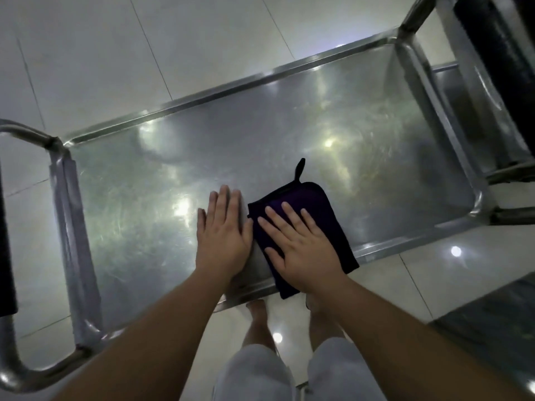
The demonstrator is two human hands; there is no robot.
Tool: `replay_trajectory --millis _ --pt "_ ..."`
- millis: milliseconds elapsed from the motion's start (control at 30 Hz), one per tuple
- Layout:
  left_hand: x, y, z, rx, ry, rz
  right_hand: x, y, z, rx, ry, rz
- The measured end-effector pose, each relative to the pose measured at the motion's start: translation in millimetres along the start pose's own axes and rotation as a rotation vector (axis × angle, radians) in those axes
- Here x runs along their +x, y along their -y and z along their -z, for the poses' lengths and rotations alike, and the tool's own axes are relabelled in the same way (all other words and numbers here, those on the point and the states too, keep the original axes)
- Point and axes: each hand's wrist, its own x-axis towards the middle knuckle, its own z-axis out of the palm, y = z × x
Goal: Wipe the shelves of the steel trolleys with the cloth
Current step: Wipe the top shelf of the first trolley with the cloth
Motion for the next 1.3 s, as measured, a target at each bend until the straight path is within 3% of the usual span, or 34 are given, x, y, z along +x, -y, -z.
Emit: replay_trajectory --millis 200,400,500,600,700,867,933,1033,1100,1233,1300 --pt "-3 10 -16 0.071 -0.059 0.003 -19 -110 26 -0.037 -0.034 -0.107" --pt "-4 9 -20 0.097 -0.100 -0.005 -41 -257 71 -0.046 -0.027 -0.460" --pt "-4 9 -23 0.104 -0.105 0.000 -42 -269 73 -0.032 -0.057 -0.575" --pt "-3 11 -24 0.122 -0.101 0.008 -31 -232 64 -0.036 -0.076 -0.614" --pt "-2 12 -25 0.140 -0.105 0.001 -15 -165 53 -0.034 -0.043 -0.516" --pt "-1 16 -30 0.180 -0.112 0.000 33 -30 17 -0.032 0.013 0.037" --pt "-1 16 -30 0.188 -0.106 0.003 60 -19 19 -0.038 0.024 0.147" --pt "-1 16 -28 0.186 -0.099 -0.002 87 -55 34 -0.077 0.032 0.202" --pt "-1 17 -28 0.180 -0.092 -0.012 97 -104 50 -0.077 -0.010 0.085" --pt "-1 17 -28 0.178 -0.092 -0.008 105 -228 93 -0.051 -0.061 -0.397" --pt "-2 17 -28 0.187 -0.090 -0.017 104 -265 109 -0.051 -0.053 -0.535"
